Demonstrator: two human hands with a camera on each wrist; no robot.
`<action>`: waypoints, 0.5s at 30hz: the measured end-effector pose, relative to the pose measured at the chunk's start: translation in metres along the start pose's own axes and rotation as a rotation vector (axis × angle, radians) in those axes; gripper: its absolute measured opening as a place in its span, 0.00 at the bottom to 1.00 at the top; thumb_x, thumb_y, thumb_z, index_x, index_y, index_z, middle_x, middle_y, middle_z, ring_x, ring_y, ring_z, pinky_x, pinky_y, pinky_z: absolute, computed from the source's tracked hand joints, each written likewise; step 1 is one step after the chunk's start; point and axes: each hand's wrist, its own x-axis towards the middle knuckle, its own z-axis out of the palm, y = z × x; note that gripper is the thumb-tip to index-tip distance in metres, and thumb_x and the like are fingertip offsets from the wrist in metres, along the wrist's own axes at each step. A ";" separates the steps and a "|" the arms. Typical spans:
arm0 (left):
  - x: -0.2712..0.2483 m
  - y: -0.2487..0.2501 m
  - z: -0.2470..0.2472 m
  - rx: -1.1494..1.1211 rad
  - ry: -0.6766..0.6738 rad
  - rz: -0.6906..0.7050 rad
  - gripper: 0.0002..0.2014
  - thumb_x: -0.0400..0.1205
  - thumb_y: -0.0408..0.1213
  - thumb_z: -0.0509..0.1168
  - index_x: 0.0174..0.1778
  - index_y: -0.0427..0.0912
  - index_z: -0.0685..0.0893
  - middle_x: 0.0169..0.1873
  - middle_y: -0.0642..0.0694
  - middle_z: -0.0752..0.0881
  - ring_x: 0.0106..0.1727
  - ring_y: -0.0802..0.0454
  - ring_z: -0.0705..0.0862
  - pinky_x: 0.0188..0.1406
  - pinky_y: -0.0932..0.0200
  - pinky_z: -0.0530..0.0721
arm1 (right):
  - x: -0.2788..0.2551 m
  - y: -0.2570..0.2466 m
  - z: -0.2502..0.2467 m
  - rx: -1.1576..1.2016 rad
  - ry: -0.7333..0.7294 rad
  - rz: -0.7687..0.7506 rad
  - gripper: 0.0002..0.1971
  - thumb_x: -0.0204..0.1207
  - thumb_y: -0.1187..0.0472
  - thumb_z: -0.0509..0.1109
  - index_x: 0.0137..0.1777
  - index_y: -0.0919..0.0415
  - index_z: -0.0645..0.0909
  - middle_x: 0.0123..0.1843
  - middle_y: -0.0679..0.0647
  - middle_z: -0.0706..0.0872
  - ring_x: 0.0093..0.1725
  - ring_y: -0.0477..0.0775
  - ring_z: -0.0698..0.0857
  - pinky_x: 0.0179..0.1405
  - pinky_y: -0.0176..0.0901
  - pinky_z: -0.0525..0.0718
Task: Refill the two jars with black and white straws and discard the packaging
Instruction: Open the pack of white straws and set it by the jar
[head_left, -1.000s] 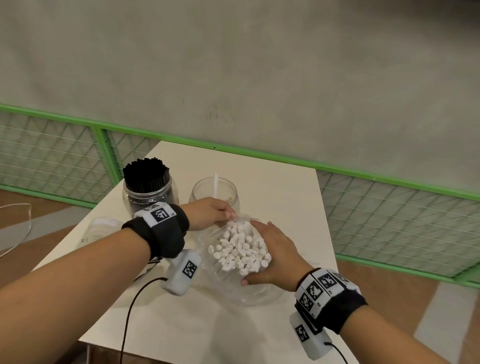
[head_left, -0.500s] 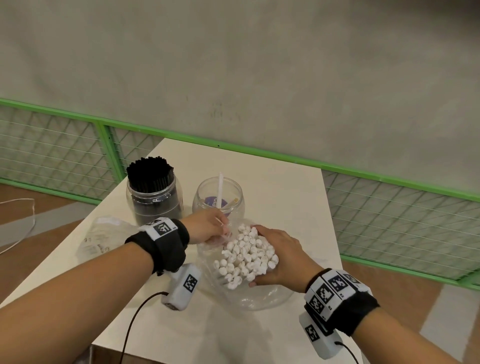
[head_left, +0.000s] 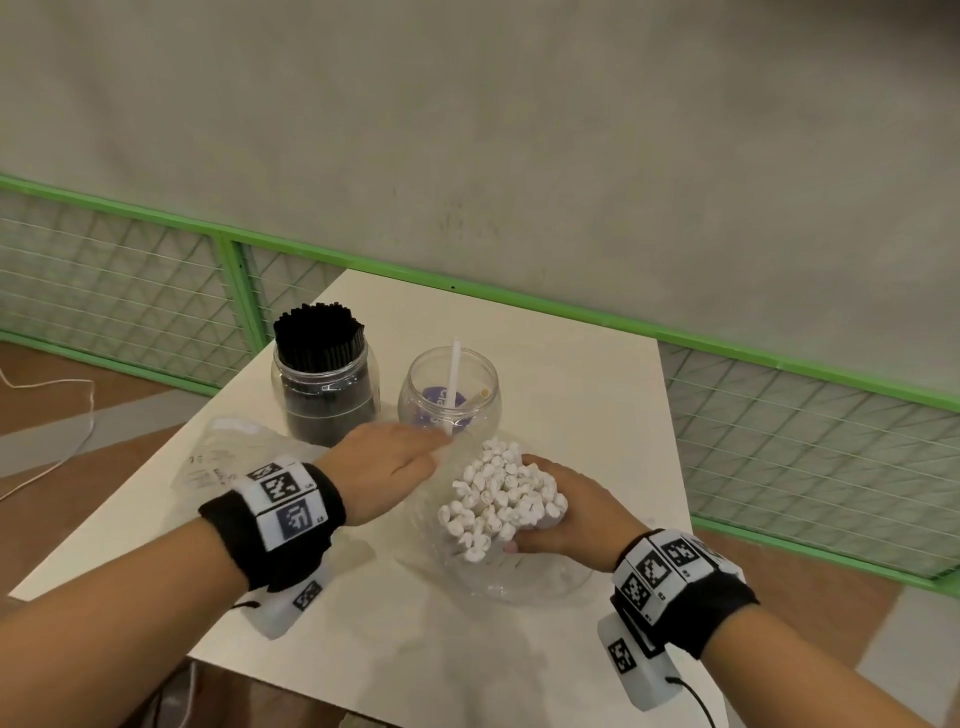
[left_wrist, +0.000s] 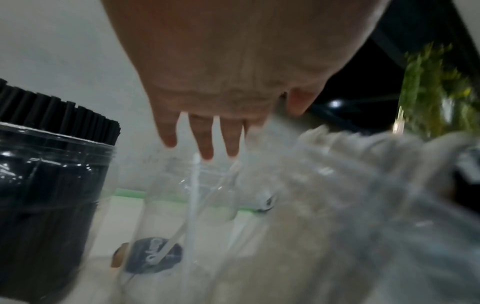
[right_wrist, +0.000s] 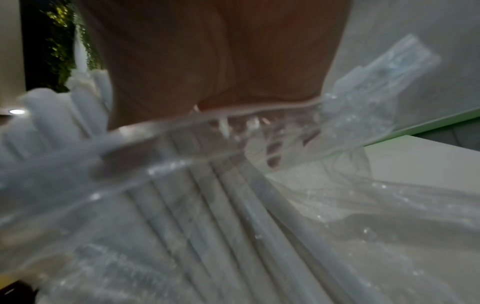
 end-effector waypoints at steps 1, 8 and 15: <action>-0.008 0.006 -0.001 -0.080 0.108 0.055 0.35 0.77 0.67 0.41 0.81 0.58 0.58 0.78 0.57 0.66 0.78 0.58 0.64 0.78 0.55 0.59 | 0.000 0.001 0.000 0.017 0.004 0.006 0.36 0.57 0.38 0.81 0.65 0.28 0.70 0.61 0.27 0.82 0.63 0.36 0.81 0.65 0.53 0.79; -0.026 0.024 0.047 -0.111 0.013 -0.108 0.67 0.57 0.74 0.70 0.78 0.61 0.27 0.80 0.55 0.61 0.79 0.53 0.62 0.73 0.57 0.65 | 0.004 0.012 0.007 0.052 0.039 0.062 0.40 0.52 0.26 0.76 0.67 0.30 0.72 0.63 0.31 0.83 0.64 0.40 0.82 0.66 0.55 0.80; -0.003 0.010 0.084 -0.407 -0.002 -0.280 0.47 0.66 0.58 0.75 0.79 0.58 0.59 0.75 0.50 0.72 0.73 0.50 0.72 0.72 0.50 0.72 | 0.004 0.026 0.029 0.127 -0.016 0.115 0.28 0.57 0.53 0.87 0.56 0.40 0.81 0.53 0.36 0.87 0.51 0.26 0.82 0.61 0.35 0.82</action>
